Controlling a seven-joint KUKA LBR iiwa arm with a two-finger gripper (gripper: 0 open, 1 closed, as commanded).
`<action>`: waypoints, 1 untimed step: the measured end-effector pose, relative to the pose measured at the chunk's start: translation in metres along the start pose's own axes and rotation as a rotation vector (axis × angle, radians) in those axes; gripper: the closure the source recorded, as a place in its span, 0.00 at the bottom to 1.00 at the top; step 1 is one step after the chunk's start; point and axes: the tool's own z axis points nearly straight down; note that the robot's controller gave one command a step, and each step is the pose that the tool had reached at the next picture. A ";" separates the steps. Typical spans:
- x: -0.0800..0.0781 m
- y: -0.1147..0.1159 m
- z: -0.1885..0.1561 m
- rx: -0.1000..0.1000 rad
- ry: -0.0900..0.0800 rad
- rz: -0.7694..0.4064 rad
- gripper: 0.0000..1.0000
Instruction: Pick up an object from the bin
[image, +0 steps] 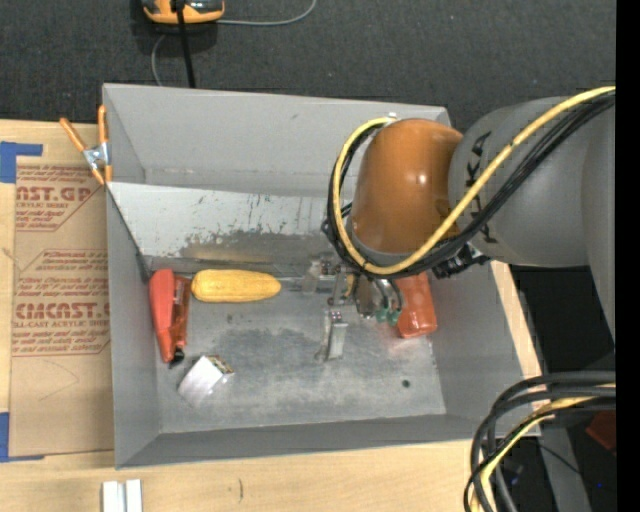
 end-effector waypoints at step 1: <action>-0.001 0.000 -0.005 0.000 -0.007 0.000 0.00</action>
Offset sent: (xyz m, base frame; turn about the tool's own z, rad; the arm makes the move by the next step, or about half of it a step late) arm 0.0421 0.0602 -0.1047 -0.0397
